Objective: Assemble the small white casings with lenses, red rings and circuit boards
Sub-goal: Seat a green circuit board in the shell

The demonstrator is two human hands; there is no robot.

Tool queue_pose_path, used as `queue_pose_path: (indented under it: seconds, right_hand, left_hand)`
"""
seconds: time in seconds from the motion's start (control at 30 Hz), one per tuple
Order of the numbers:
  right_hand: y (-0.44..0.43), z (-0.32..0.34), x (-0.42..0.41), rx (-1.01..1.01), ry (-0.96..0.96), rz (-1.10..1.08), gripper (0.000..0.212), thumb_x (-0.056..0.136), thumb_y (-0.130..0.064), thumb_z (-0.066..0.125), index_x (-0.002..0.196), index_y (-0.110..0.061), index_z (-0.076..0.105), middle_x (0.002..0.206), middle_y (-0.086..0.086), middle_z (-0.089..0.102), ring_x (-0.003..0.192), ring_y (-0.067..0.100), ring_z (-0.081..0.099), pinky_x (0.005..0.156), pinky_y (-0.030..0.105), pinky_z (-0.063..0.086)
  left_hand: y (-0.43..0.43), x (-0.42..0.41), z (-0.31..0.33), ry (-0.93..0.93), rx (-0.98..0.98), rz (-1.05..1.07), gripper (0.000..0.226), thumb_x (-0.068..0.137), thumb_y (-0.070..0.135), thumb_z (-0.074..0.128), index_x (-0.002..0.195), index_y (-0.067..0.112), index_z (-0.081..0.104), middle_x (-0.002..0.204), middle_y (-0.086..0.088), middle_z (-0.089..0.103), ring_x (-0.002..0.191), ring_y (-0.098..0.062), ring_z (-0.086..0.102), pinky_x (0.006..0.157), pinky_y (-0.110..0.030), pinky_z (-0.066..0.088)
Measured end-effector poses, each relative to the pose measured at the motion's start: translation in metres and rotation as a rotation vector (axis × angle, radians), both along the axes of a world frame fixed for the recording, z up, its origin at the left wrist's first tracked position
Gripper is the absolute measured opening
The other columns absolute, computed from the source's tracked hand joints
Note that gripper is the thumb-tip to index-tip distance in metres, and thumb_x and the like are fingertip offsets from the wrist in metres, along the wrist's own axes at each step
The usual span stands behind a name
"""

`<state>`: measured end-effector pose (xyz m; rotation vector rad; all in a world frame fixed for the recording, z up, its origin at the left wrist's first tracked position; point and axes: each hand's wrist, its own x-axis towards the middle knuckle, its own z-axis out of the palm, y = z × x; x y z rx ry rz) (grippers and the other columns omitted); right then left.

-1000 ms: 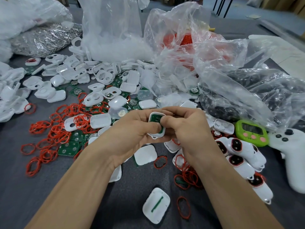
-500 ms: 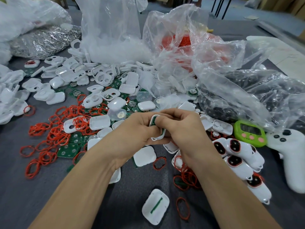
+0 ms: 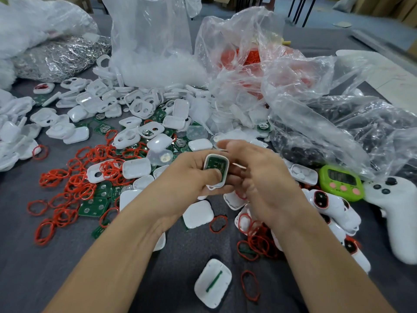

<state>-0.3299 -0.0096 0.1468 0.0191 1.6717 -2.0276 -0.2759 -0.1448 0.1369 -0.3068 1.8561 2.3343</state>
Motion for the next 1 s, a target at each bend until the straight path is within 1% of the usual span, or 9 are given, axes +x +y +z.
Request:
queue_pose_path:
  seconds: [0.1, 0.2, 0.33, 0.47, 0.63, 0.73, 0.87, 0.9, 1.0]
  right_hand:
    - [0.012, 0.004, -0.016, -0.052, 0.032, -0.181, 0.017, 0.095, -0.017, 0.065, 0.088, -0.007, 0.076, 0.09, 0.017, 0.076, 0.075, 0.027, 0.072, 0.064, 0.034, 0.063]
    - [0.026, 0.005, -0.031, -0.02, 0.141, -0.33, 0.019, 0.099, -0.011, 0.061, 0.086, -0.007, 0.075, 0.084, 0.014, 0.076, 0.078, 0.025, 0.073, 0.076, 0.035, 0.065]
    - [0.039, 0.0, -0.04, 0.468, 0.461, -0.34, 0.02, 0.09, -0.01, 0.066, 0.082, -0.025, 0.077, 0.08, -0.002, 0.078, 0.076, 0.015, 0.073, 0.08, 0.039, 0.063]
    - [0.047, 0.006, -0.041, 0.9, 0.696, -0.214, 0.034, 0.084, -0.005, 0.063, 0.078, -0.037, 0.073, 0.076, -0.018, 0.072, 0.076, 0.005, 0.071, 0.079, 0.026, 0.059]
    - [0.038, 0.01, -0.051, 1.132, 0.739, -0.025, 0.026, 0.084, -0.021, 0.073, 0.109, -0.026, 0.079, 0.106, -0.001, 0.077, 0.105, 0.022, 0.068, 0.098, 0.035, 0.054]
    - [0.026, 0.002, -0.055, 1.248, 0.747, 0.012, 0.022, 0.08, -0.032, 0.076, 0.099, -0.021, 0.077, 0.096, 0.003, 0.075, 0.098, 0.027, 0.067, 0.085, 0.034, 0.054]
    - [0.025, -0.004, -0.054, 1.123, 0.823, -0.155, 0.002, 0.081, -0.024, 0.072, 0.08, -0.022, 0.073, 0.071, -0.004, 0.065, 0.077, 0.022, 0.061, 0.069, 0.03, 0.047]
    - [0.028, -0.005, -0.056, 1.031, 0.811, -0.174, 0.009, 0.082, -0.022, 0.071, 0.073, -0.021, 0.071, 0.062, -0.003, 0.062, 0.068, 0.017, 0.058, 0.064, 0.028, 0.045]
    - [0.04, 0.003, -0.056, 0.654, 0.629, -0.104, 0.013, 0.088, -0.018, 0.073, 0.082, -0.029, 0.077, 0.073, 0.004, 0.071, 0.062, 0.004, 0.057, 0.057, 0.02, 0.048]
  left_hand:
    - [-0.002, 0.0, 0.001, -0.04, 0.065, 0.044, 0.038, 0.092, -0.022, 0.044, 0.115, -0.004, 0.067, 0.105, -0.024, 0.075, 0.089, -0.029, 0.076, 0.076, -0.03, 0.064]
    - [-0.005, 0.0, 0.001, -0.059, 0.129, 0.074, 0.035, 0.093, -0.021, 0.046, 0.109, -0.002, 0.069, 0.096, -0.019, 0.076, 0.081, -0.026, 0.076, 0.073, -0.031, 0.064]
    - [-0.006, 0.0, 0.001, -0.075, 0.18, 0.044, 0.035, 0.094, -0.02, 0.046, 0.111, -0.001, 0.07, 0.103, -0.02, 0.077, 0.088, -0.026, 0.077, 0.072, -0.029, 0.063]
    - [-0.006, -0.001, 0.0, -0.078, 0.202, 0.052, 0.035, 0.095, -0.018, 0.045, 0.11, 0.0, 0.071, 0.103, -0.019, 0.077, 0.087, -0.024, 0.077, 0.071, -0.028, 0.062]
    - [-0.007, -0.003, -0.001, -0.095, 0.256, 0.065, 0.039, 0.092, -0.018, 0.043, 0.113, 0.0, 0.071, 0.104, -0.02, 0.077, 0.083, -0.023, 0.076, 0.068, -0.028, 0.062]
    - [-0.008, -0.004, -0.001, -0.1, 0.26, 0.098, 0.039, 0.091, -0.017, 0.043, 0.112, 0.0, 0.071, 0.106, -0.02, 0.077, 0.084, -0.023, 0.077, 0.066, -0.028, 0.061]
    - [-0.009, -0.005, -0.001, -0.103, 0.251, 0.129, 0.038, 0.091, -0.017, 0.043, 0.109, 0.0, 0.071, 0.101, -0.019, 0.077, 0.081, -0.024, 0.077, 0.067, -0.03, 0.063]
    - [-0.009, -0.005, -0.001, -0.105, 0.252, 0.134, 0.037, 0.092, -0.017, 0.043, 0.109, 0.0, 0.071, 0.101, -0.019, 0.077, 0.081, -0.024, 0.076, 0.068, -0.03, 0.063]
    - [-0.009, -0.005, 0.001, -0.106, 0.263, 0.148, 0.035, 0.093, -0.014, 0.043, 0.11, 0.0, 0.071, 0.101, -0.019, 0.077, 0.082, -0.024, 0.075, 0.073, -0.032, 0.064]
